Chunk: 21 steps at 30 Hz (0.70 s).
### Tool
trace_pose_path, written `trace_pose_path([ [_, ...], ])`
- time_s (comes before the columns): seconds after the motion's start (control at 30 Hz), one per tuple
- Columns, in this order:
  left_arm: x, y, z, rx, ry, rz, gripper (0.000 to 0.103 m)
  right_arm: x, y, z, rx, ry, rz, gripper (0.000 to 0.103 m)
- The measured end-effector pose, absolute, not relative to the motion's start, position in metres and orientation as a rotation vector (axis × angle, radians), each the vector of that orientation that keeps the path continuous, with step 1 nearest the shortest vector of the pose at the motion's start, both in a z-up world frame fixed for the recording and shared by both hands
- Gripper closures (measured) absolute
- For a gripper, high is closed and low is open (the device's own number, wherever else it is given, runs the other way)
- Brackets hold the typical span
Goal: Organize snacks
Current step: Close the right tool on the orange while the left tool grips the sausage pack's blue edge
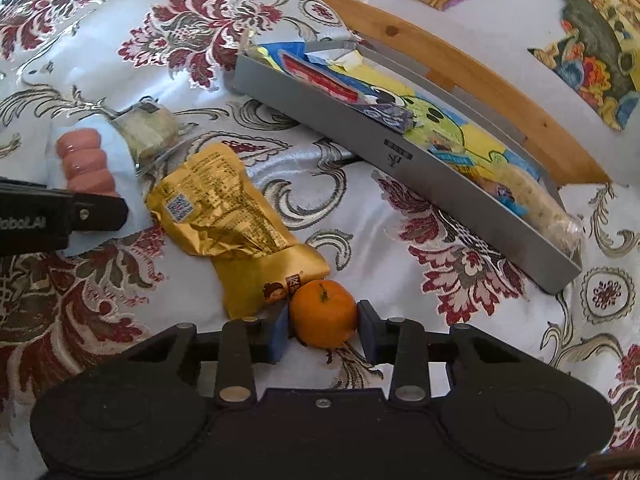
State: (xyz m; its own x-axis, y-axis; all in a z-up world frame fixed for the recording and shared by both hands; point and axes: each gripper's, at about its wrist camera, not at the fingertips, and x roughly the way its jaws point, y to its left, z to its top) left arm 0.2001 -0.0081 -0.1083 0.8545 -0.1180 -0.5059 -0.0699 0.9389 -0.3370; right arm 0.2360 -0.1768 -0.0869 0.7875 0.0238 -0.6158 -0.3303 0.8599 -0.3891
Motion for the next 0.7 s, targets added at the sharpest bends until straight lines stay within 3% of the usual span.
trace_pose_path([
  [0.7,0.194,-0.02,-0.104,-0.297,0.479,-0.077,0.082,0.216,-0.156,-0.08,-0.593,0.546,0.275,0.066],
])
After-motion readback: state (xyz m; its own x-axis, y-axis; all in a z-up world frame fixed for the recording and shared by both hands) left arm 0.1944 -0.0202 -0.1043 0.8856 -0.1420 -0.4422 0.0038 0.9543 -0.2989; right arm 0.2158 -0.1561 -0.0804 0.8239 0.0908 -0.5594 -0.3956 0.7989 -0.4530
